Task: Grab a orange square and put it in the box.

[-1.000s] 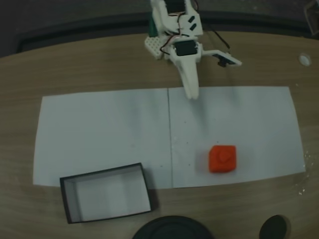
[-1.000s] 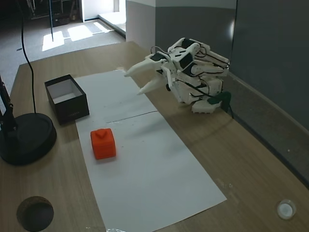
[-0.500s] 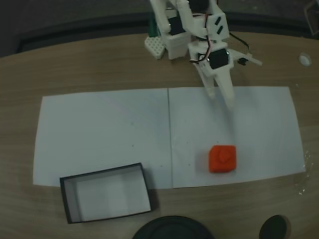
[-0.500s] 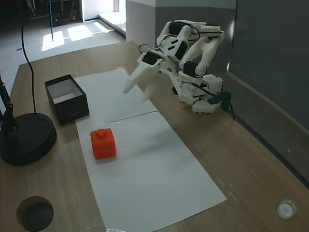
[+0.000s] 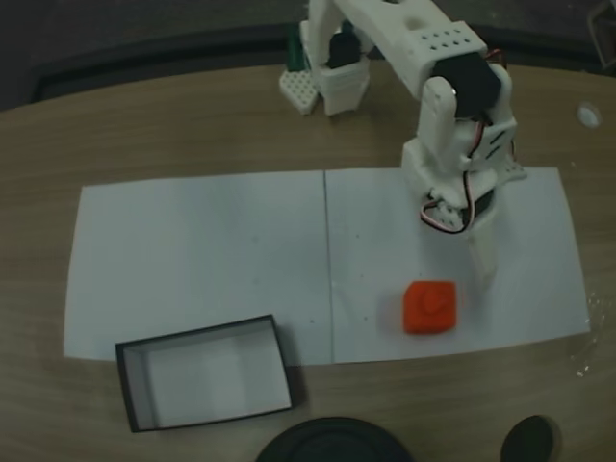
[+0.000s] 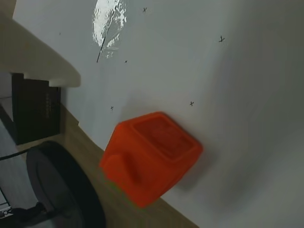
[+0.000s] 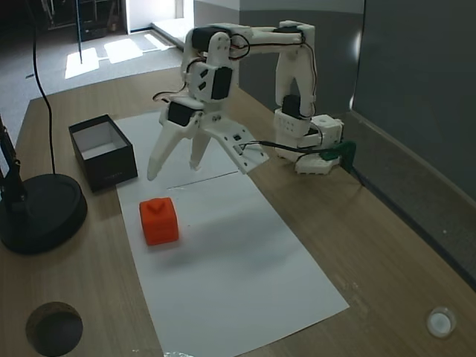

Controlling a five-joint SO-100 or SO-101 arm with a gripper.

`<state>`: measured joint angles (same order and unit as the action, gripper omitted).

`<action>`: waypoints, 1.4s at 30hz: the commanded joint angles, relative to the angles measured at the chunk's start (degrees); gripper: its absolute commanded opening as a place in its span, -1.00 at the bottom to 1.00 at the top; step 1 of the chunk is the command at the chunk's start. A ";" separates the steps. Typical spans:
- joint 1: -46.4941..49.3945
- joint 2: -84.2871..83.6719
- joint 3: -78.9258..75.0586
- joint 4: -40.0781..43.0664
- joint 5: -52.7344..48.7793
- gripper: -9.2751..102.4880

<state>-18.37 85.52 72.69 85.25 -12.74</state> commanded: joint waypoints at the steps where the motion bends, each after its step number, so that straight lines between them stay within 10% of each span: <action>1: 0.44 -1.58 -9.58 0.70 -0.35 -0.10; 21: 3.43 -22.94 -11.78 -4.66 -0.53 -0.11; 28: 2.99 -25.05 -11.78 -4.57 -0.53 -0.69; 42: 14.50 -15.56 -37.09 8.00 -5.80 -0.67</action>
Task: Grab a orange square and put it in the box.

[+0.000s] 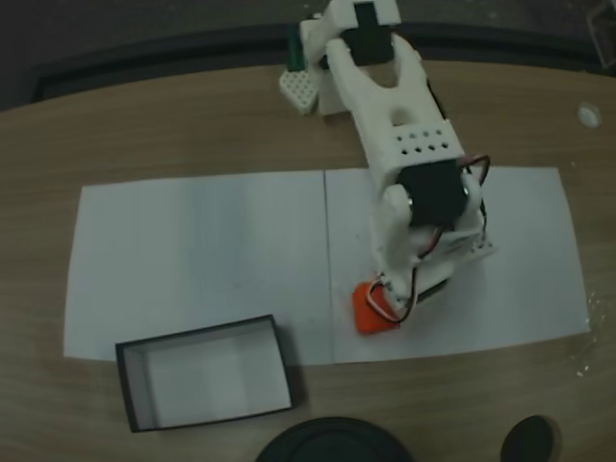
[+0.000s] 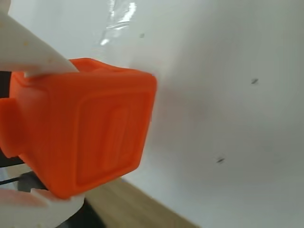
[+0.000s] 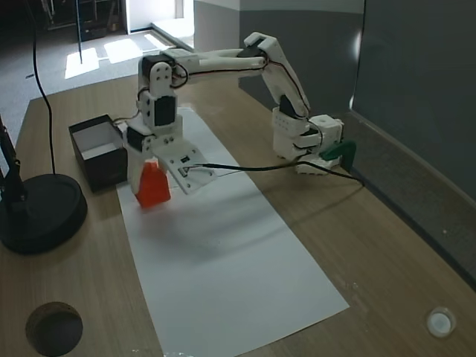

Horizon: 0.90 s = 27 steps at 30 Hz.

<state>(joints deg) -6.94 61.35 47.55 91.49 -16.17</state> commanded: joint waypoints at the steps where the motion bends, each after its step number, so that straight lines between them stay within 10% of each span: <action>1: 4.92 9.76 -15.47 2.90 -3.34 -0.67; 12: 27.60 10.46 -32.61 2.20 -9.84 -0.67; 27: 24.26 -4.57 -33.05 -1.93 -5.27 -0.67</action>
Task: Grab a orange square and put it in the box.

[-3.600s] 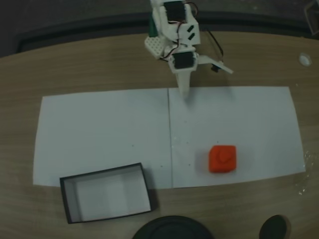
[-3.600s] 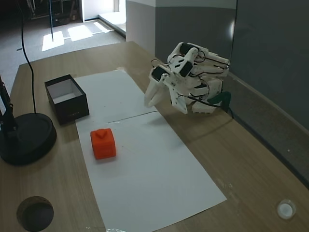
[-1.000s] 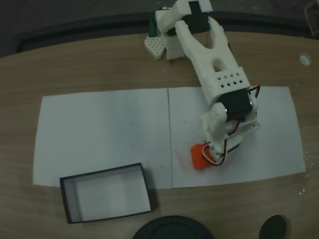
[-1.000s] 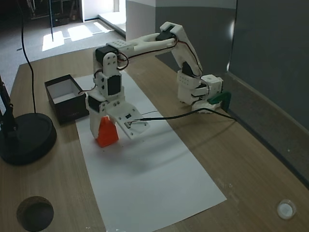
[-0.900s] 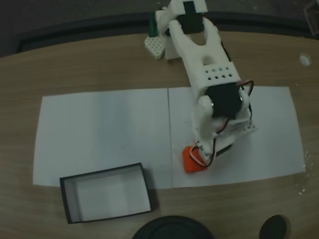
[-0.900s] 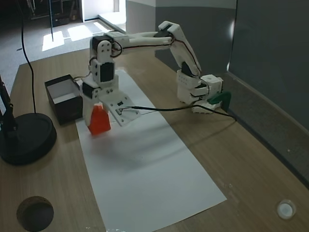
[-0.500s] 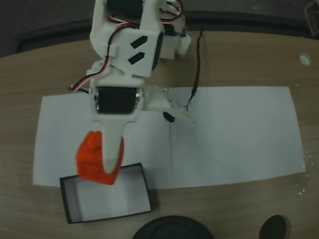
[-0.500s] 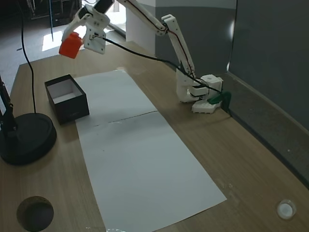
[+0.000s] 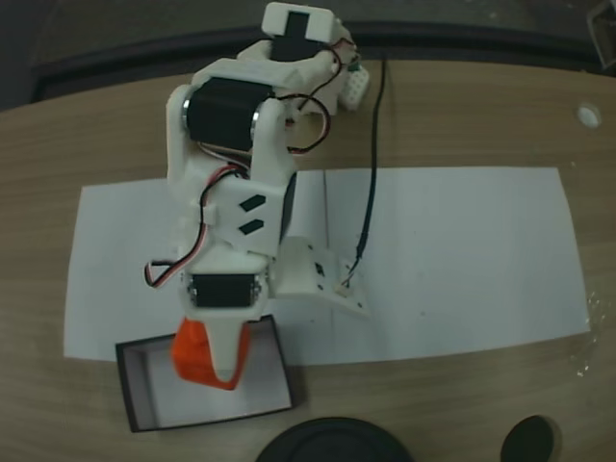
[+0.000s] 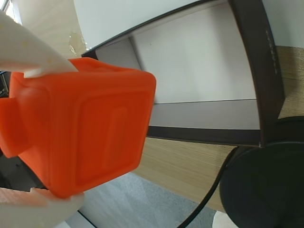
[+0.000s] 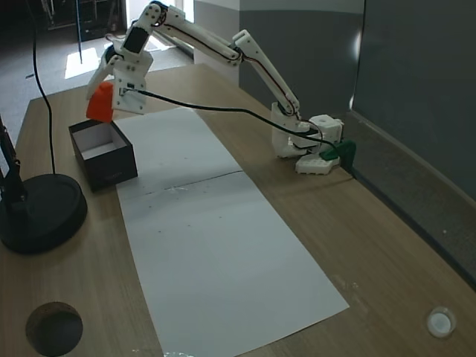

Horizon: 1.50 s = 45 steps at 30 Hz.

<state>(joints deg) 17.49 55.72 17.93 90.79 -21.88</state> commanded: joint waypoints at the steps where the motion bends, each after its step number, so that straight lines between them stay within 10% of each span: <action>1: -0.44 0.18 -3.25 -1.23 0.53 -0.67; 24: 0.97 -2.81 -4.83 -0.18 1.58 -0.21; 32: -1.05 10.63 -3.87 8.61 3.34 -0.85; 45: -11.69 60.29 31.99 8.26 14.59 -0.84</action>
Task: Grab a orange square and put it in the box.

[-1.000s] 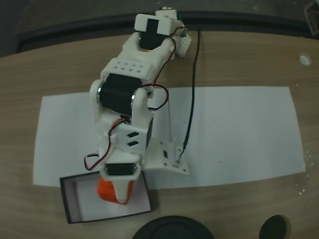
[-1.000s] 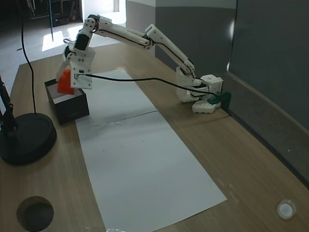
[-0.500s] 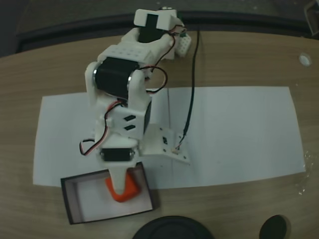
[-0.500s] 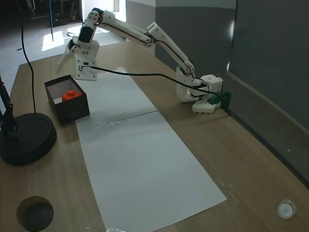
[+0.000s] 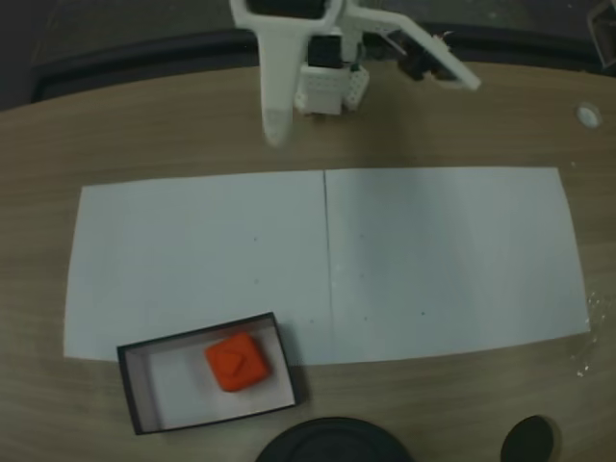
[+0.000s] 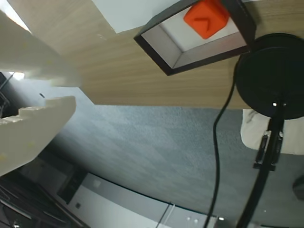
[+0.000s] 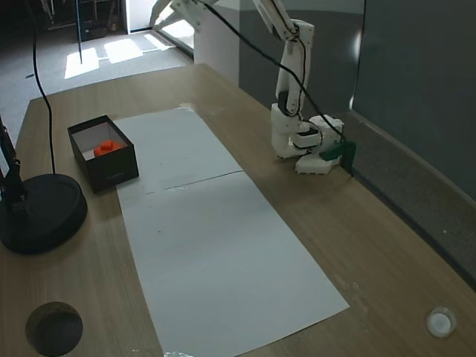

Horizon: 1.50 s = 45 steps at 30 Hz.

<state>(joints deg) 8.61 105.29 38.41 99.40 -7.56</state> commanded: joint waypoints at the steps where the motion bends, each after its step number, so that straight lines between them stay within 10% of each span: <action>1: -5.10 15.21 17.14 -0.35 0.26 -0.84; 14: -10.02 61.61 70.49 -15.03 0.35 -0.84; 45: -9.76 93.96 111.36 -26.89 0.35 -0.84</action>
<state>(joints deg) -1.41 197.93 148.36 75.06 -7.47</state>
